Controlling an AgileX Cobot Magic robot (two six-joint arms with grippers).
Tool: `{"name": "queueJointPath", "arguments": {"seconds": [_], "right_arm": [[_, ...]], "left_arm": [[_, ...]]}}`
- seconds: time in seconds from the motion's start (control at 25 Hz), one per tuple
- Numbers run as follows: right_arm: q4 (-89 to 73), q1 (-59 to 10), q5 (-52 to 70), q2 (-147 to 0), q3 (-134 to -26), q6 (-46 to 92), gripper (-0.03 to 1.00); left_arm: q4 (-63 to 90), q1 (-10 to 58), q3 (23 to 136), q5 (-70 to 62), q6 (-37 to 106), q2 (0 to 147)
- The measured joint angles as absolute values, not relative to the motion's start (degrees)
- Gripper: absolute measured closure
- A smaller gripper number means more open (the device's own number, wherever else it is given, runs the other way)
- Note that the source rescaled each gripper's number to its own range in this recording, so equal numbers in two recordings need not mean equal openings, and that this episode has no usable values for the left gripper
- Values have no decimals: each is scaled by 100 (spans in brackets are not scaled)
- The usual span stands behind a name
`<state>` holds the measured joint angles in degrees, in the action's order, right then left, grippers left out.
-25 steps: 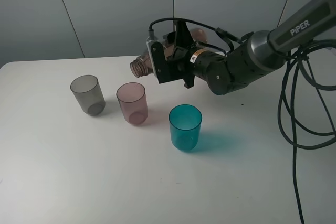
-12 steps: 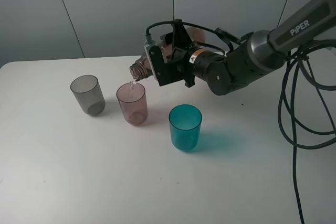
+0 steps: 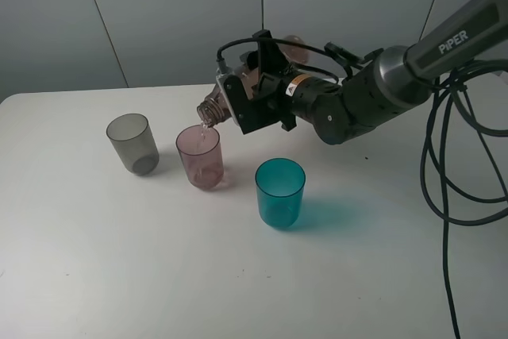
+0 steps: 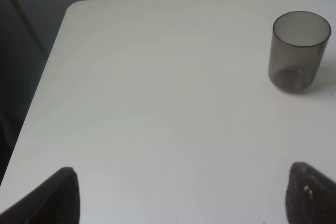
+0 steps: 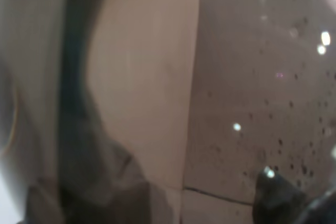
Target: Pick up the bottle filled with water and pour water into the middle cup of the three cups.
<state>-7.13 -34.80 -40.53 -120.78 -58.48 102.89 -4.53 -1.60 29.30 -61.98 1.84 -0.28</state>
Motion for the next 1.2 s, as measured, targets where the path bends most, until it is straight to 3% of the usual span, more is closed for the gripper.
{"name": "queueJointPath", "arguments": {"seconds": [1.2], "right_arm": [[-516,-3480,-4382,-12078,-5857,11060,97]], "left_arm": [[-453,-160,2930,-6198,185,-28]]}}
